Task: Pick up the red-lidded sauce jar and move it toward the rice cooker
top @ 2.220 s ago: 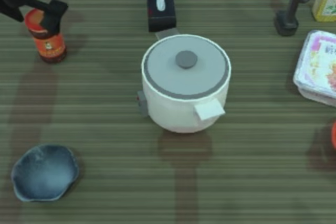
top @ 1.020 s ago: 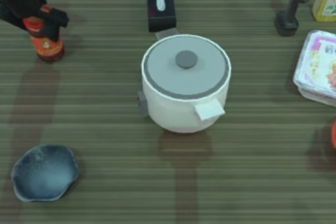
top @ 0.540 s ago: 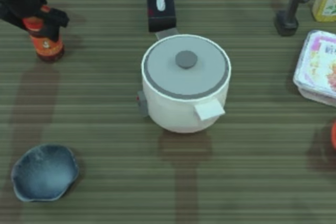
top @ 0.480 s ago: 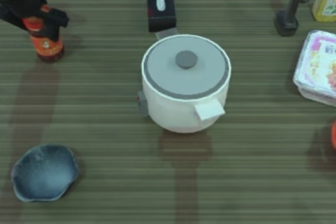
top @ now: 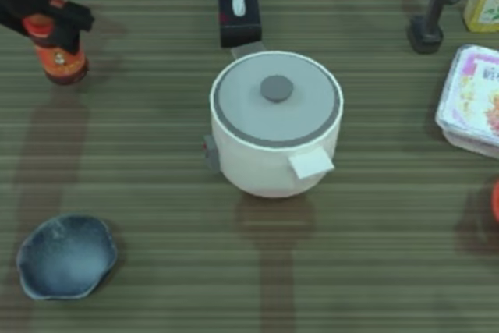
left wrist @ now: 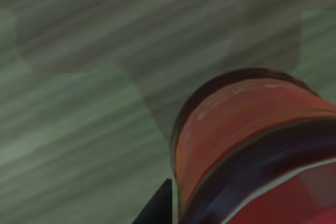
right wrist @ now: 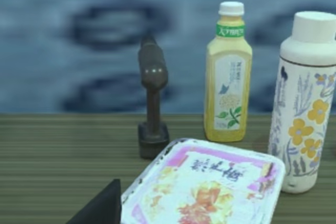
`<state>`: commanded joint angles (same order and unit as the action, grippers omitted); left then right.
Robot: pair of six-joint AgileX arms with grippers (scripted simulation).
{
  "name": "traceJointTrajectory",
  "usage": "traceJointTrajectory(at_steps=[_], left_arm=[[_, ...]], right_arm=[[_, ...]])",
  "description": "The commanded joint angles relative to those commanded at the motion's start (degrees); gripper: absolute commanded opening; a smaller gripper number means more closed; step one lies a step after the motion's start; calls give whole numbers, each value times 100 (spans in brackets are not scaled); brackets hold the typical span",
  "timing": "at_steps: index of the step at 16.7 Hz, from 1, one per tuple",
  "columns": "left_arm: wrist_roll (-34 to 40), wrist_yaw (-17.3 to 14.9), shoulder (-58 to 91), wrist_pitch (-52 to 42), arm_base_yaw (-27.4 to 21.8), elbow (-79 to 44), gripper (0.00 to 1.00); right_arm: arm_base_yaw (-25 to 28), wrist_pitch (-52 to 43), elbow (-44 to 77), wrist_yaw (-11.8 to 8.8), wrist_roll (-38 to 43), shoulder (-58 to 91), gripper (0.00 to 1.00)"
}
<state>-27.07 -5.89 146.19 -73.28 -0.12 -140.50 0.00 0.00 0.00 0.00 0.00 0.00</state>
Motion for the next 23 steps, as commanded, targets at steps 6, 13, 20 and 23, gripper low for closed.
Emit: traceJointTrajectory(at_steps=[6,13,20,23], left_arm=[[-5,25,-1948,197,94,2217,0],[-12,32,-2462,229,121,2756,0],[911,244,-2574,552,-353,3249,0],[2086,479,-2782,959,-804,3779,0]], right_arm=[[0,0,0,0,0,0,100],[0,0,0,0,0,0,100],[0,0,0,0,0,0,100],[0,0,0,0,0,0,100]])
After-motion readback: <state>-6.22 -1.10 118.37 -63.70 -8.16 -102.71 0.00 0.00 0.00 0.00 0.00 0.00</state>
